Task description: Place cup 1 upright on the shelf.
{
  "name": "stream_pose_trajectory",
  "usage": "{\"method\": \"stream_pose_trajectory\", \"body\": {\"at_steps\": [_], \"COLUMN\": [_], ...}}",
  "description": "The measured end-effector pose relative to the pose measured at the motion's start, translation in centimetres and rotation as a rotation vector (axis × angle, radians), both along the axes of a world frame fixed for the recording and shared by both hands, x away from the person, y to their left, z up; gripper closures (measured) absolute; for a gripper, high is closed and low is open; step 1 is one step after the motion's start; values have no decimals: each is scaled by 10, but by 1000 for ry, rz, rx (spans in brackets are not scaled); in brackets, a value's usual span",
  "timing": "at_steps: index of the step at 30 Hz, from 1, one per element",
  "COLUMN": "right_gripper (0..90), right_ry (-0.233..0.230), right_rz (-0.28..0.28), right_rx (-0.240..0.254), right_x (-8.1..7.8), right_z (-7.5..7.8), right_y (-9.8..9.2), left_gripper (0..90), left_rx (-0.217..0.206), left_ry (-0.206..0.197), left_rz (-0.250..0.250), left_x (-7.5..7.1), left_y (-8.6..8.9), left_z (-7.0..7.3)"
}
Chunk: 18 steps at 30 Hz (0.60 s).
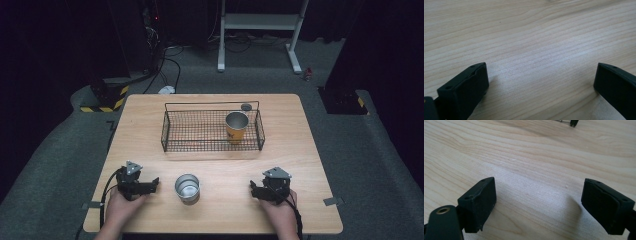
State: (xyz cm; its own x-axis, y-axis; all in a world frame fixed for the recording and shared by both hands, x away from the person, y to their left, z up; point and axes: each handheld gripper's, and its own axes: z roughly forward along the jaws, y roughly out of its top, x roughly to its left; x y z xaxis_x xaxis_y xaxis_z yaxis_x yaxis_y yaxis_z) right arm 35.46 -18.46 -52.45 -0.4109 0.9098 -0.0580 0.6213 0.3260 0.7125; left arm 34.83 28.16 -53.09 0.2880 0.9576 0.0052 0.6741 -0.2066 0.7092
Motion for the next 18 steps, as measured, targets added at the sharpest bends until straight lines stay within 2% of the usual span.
{"method": "stream_pose_trajectory", "body": {"at_steps": [2, 5, 8, 9, 17, 18], "right_gripper": [130, 131, 126, 126, 129, 130], "right_ry": [27, 26, 29, 31, 34, 33], "right_rz": [-6, -9, -7, -8, -10, -11], "right_rx": [30, 29, 35, 36, 35, 35], "right_x": [2, 2, 2, 2, 2, 2], "right_z": [0, 0, -1, -1, 0, 0], "right_y": [-4, -3, -4, -3, -2, -2], "left_gripper": [1, 1, 2, 2, 2, 4], "left_rx": [1, 5, 1, 2, 3, 6], "left_ry": [1, 2, 3, 5, 8, 5], "left_rz": [15, 28, 84, 86, 27, 9], "left_x": [-1, -2, -2, -3, -6, -6], "left_y": [-1, -2, -7, -8, -5, -4], "left_z": [0, 0, 0, 0, 1, 1]}}
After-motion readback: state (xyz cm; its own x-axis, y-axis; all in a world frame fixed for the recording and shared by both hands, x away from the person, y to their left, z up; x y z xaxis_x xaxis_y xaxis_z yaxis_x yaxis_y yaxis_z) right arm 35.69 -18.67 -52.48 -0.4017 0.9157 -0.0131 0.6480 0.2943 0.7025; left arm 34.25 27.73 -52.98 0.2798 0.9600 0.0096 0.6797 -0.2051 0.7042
